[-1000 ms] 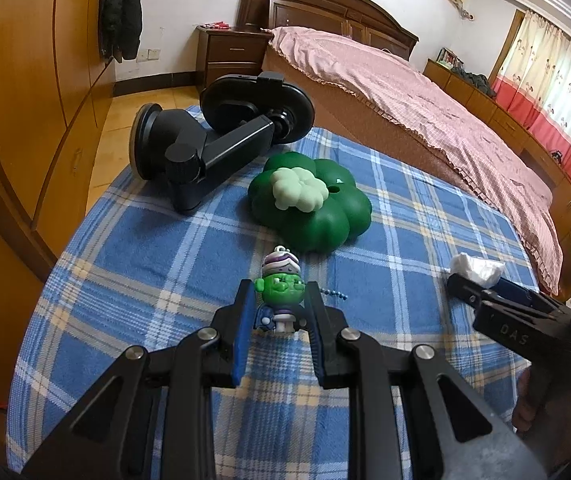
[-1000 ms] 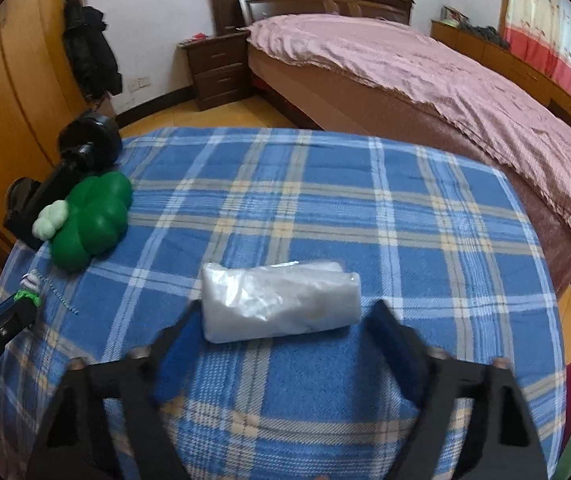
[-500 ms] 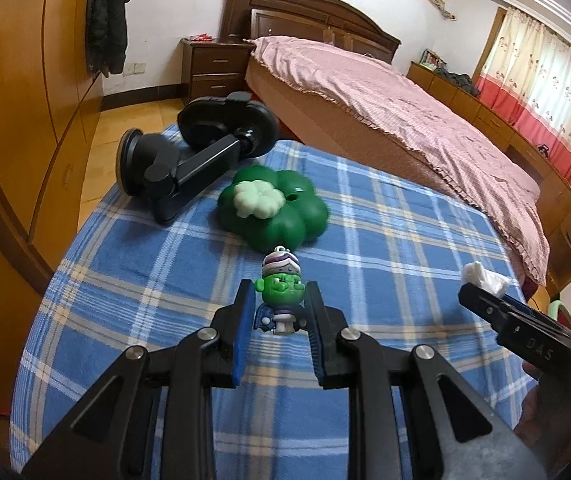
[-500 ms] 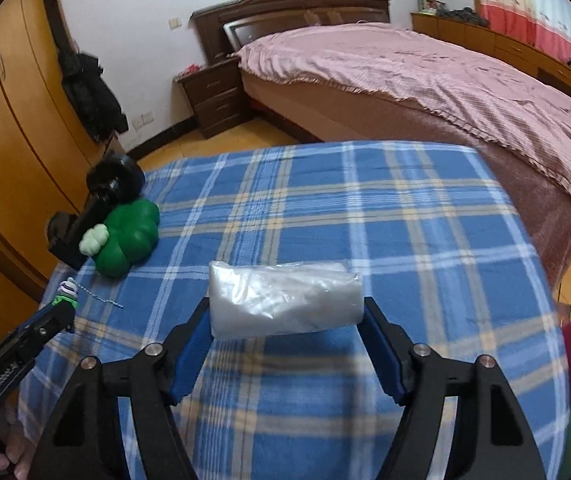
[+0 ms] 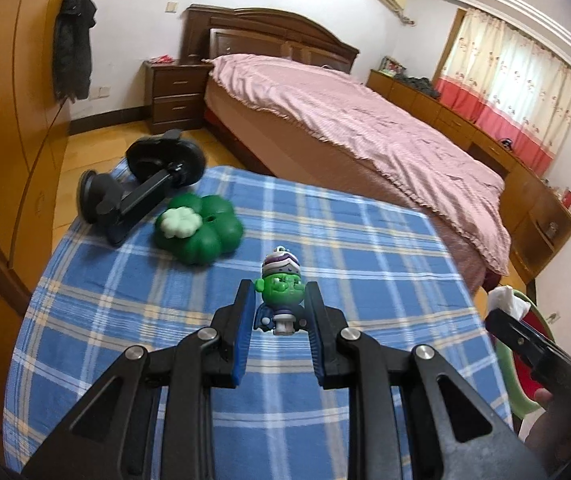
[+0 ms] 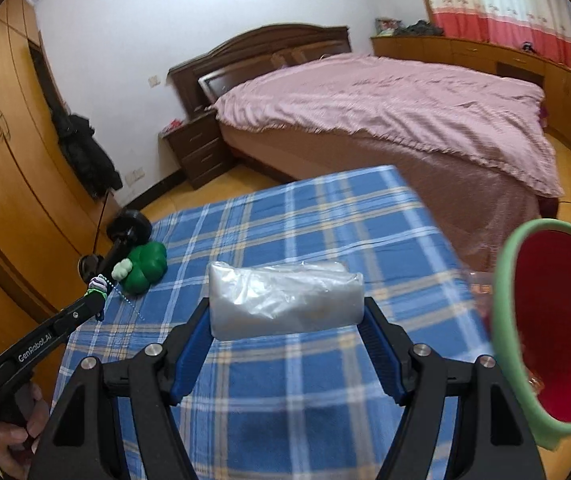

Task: Collect trash
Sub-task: 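Carry the figurine and plastic bag over the red bucket and open both tools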

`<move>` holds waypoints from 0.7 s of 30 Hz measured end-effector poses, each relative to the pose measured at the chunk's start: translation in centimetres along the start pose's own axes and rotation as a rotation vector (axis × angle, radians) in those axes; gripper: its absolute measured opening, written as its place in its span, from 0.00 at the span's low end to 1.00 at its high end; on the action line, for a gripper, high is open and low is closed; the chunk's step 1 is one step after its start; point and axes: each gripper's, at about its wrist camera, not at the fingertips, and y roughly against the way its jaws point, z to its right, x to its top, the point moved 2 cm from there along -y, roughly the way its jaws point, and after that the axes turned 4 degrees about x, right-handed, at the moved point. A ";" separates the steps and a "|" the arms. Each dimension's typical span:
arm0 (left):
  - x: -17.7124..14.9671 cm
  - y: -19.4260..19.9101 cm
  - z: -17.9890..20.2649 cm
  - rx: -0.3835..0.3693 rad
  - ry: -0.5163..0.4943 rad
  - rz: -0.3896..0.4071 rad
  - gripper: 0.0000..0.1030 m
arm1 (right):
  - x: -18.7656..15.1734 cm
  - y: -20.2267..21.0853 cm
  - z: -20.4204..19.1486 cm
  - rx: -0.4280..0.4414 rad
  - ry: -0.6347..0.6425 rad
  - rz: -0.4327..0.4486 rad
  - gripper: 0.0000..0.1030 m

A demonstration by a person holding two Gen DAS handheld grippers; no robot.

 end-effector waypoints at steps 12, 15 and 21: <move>-0.1 3.2 6.8 -0.106 -0.109 0.047 0.24 | -0.7 7.9 3.7 -0.078 -0.063 0.139 0.71; -0.2 3.6 9.1 -0.142 -0.140 0.051 0.24 | -1.1 9.9 4.8 -0.119 -0.078 0.169 0.71; -0.8 4.5 13.4 -0.203 -0.203 0.060 0.24 | -1.9 12.8 7.5 -0.172 -0.123 0.209 0.71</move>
